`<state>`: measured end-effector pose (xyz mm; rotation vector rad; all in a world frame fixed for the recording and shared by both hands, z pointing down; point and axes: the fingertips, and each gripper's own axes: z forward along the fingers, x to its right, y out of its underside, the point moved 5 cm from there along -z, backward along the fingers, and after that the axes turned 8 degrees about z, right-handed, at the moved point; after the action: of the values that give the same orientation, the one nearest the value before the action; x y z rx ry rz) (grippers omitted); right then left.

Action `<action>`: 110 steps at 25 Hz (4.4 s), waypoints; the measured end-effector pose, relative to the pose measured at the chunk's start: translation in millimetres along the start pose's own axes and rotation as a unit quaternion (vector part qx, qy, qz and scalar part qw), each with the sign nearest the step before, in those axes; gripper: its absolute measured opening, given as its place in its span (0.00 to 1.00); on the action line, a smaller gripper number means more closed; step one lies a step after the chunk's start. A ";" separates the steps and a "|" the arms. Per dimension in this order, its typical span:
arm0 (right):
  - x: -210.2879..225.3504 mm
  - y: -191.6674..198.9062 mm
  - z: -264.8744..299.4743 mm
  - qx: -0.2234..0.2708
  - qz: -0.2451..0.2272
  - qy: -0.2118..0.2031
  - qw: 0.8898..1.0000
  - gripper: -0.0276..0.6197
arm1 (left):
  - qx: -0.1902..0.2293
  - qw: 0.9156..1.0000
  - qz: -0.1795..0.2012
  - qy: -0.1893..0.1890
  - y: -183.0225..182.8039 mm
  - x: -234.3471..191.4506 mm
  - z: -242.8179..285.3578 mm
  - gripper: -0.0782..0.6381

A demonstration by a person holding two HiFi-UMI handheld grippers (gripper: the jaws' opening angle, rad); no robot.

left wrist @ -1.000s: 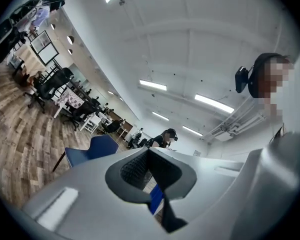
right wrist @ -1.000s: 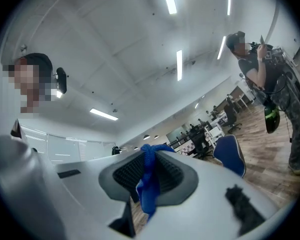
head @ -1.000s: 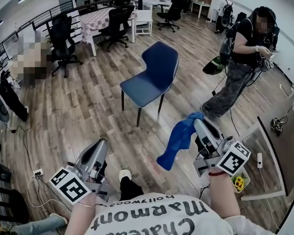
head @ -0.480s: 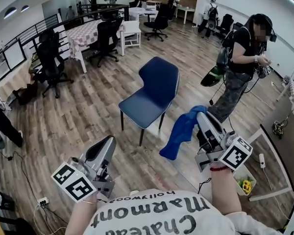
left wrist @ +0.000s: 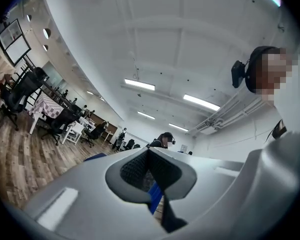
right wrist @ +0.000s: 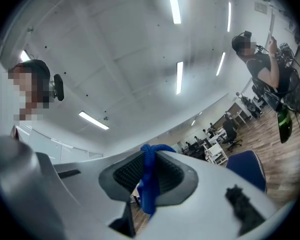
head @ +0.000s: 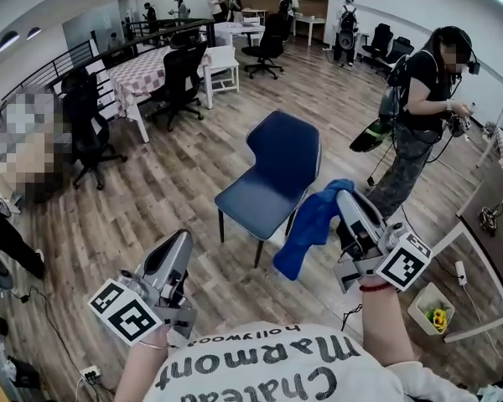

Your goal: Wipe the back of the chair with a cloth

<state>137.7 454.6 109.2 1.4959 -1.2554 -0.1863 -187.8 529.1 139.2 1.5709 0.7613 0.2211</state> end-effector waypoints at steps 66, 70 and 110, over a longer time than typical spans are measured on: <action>387.4 46.1 281.9 -0.067 0.107 0.034 0.991 0.15 | -0.094 0.995 -0.035 -0.007 59.7 -289.1 343.3 0.12; 407.1 44.4 270.4 -0.061 0.103 0.070 0.990 0.15 | -0.077 0.996 -0.043 0.011 65.6 -303.8 373.1 0.12; 668.9 136.5 407.2 -0.102 0.084 0.344 0.930 0.15 | -0.313 0.916 -0.137 0.210 245.7 -497.4 652.3 0.12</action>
<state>58.3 -282.7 395.8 1.1165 -0.7541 0.2982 -118.8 -281.9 405.4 0.7999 1.1019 0.5481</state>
